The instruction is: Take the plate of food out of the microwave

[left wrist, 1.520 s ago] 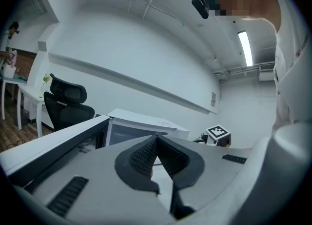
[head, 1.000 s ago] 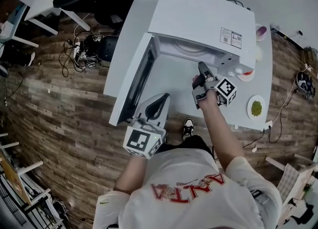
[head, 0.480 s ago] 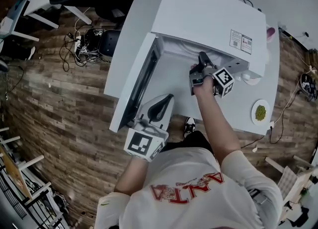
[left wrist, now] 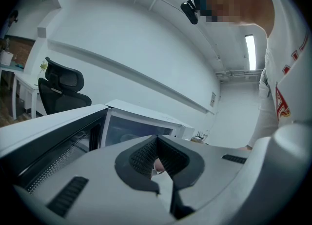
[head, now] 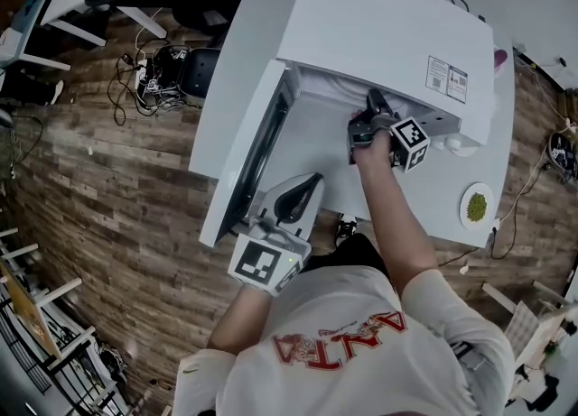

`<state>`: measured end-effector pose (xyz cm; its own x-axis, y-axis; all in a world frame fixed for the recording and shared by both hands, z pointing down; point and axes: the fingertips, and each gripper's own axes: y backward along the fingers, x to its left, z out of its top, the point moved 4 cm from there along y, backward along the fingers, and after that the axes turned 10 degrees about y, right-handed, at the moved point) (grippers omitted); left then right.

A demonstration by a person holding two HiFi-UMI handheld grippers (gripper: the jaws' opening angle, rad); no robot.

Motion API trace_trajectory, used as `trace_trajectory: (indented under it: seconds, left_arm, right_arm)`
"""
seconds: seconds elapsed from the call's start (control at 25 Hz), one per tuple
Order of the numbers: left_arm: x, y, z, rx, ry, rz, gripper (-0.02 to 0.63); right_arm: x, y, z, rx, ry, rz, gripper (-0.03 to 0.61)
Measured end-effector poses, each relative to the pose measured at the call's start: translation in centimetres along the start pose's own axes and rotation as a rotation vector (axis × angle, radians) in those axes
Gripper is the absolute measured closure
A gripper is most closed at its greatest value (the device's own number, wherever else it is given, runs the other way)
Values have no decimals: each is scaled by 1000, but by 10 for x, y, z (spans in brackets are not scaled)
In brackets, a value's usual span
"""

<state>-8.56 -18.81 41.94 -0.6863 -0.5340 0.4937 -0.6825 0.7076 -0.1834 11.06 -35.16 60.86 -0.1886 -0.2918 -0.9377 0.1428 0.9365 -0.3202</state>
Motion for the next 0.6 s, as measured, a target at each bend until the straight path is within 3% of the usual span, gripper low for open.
trace_trajectory:
  seconds: [0.44, 0.6]
  left_arm:
    - [1, 1, 1, 2, 14, -1, 606]
    - [0, 2, 0, 6, 19, -3, 604]
  right_arm:
    - [-4, -3, 1, -6, 19, -99, 572]
    - [-2, 0, 5, -16, 33, -86, 577]
